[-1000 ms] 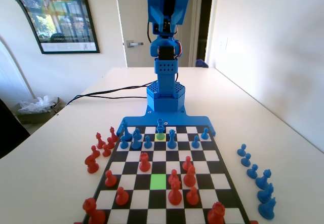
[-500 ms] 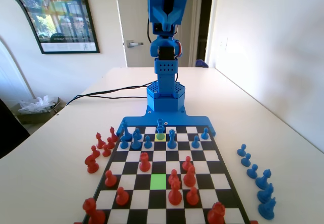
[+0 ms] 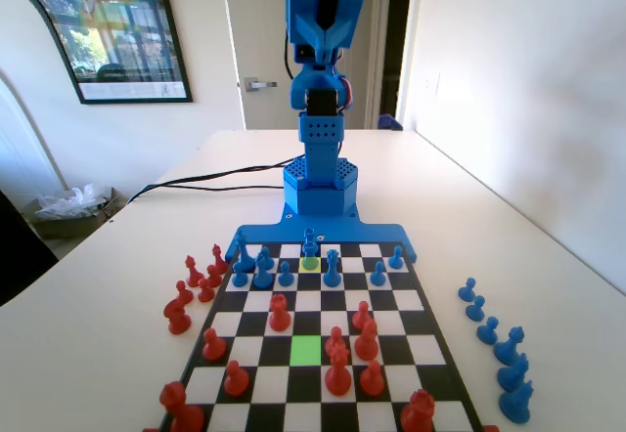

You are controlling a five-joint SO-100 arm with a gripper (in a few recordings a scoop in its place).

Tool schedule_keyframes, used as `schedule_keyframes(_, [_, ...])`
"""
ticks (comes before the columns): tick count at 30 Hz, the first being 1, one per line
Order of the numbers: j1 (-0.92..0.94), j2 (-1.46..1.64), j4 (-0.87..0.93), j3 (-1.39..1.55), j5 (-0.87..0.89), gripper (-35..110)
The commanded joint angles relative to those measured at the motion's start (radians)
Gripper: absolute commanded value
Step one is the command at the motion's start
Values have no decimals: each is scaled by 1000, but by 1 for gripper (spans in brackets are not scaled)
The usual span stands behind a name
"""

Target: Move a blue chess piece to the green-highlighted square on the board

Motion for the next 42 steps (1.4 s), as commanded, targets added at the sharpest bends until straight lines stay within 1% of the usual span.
schedule_keyframes(1, [11, -123, 18, -110, -23, 1])
schedule_keyframes(7, [40, -272, 2, -124, -75, 1])
schedule_keyframes(9, [46, -313, 0, -124, -120, 1])
schedule_keyframes(17, [86, -426, 14, -95, -480, 1])
schedule_keyframes(25, [97, -508, -15, -80, -729, 1])
schedule_keyframes(31, [144, -604, -31, -94, -982, 1])
schedule_keyframes(35, [153, -646, -54, -107, -1092, 1])
schedule_keyframes(38, [129, -647, -84, -61, -1147, 1])
schedule_keyframes(42, [57, -644, -152, 11, -1141, 1])
